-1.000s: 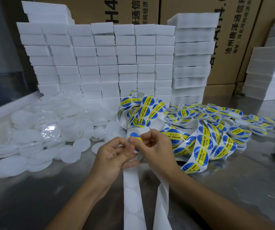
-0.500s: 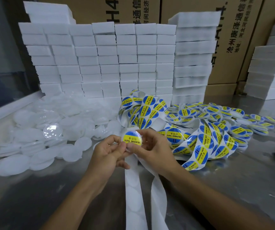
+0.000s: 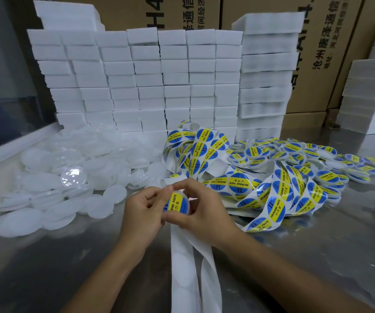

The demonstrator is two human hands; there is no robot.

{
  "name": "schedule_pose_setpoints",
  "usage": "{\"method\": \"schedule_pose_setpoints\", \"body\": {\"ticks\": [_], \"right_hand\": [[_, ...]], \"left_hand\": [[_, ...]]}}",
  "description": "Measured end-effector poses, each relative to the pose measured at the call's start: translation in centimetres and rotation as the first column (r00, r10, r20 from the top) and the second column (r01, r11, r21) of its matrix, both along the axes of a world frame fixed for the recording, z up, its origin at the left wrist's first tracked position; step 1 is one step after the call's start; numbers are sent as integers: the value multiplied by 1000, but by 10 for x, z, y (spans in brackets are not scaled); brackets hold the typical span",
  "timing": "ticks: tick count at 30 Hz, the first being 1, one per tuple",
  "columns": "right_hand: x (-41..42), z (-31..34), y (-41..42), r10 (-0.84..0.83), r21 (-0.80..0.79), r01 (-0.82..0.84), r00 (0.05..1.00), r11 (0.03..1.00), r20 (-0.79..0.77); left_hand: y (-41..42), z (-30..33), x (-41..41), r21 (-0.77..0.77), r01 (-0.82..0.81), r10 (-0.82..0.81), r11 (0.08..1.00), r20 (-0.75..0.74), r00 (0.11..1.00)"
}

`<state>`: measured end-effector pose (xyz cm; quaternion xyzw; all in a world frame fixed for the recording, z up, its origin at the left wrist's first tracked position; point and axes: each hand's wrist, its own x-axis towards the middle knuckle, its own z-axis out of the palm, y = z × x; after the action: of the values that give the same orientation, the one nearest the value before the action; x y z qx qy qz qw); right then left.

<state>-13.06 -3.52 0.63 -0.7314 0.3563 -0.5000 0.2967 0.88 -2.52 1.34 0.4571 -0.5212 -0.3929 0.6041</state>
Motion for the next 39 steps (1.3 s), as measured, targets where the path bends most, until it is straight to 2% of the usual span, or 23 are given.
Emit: {"method": "schedule_pose_setpoints", "body": {"ticks": [3, 6, 10, 12, 17, 21, 26, 29, 33, 37, 39], "right_hand": [[0, 2, 1, -42, 75, 36, 996, 997, 78], [-4, 4, 0, -108, 136, 82, 974, 987, 200], [-11, 6, -7, -192, 228, 121, 926, 966, 326], [-12, 7, -9, -185, 307, 58, 897, 950, 402], [-16, 6, -11, -215, 483, -95, 809, 871, 547], [-17, 6, -12, -239, 515, -55, 841, 855, 485], [-18, 7, -16, -240, 456, 46, 894, 889, 378], [-20, 9, -15, -261, 468, 120, 932, 876, 251], [-19, 10, -14, -188, 462, 47, 946, 886, 265], [-19, 7, -11, -234, 209, 224, 972, 952, 24], [-18, 7, -10, -233, 172, 232, 972, 957, -15]], "left_hand": [[2, 3, -3, 19, -2, 3, 1000, -36, 999], [1, 3, -7, 68, 54, -44, 996, -149, 988], [0, -4, -9, 67, -42, 43, 997, -9, 999], [-1, -7, -9, 79, -64, 62, 995, 32, 998], [0, -9, -8, 139, 4, -8, 990, 29, 1000], [0, -8, -8, 149, 73, -76, 986, 13, 997], [-2, -7, -4, 166, 45, -46, 985, -2, 999], [-3, -4, -1, 187, 37, -36, 982, -5, 999], [-1, -2, -1, 191, 72, -77, 979, 22, 997], [-1, -2, -5, 194, 69, -64, 979, -32, 997], [-1, -2, -6, 200, 68, -60, 978, -44, 997]]}}
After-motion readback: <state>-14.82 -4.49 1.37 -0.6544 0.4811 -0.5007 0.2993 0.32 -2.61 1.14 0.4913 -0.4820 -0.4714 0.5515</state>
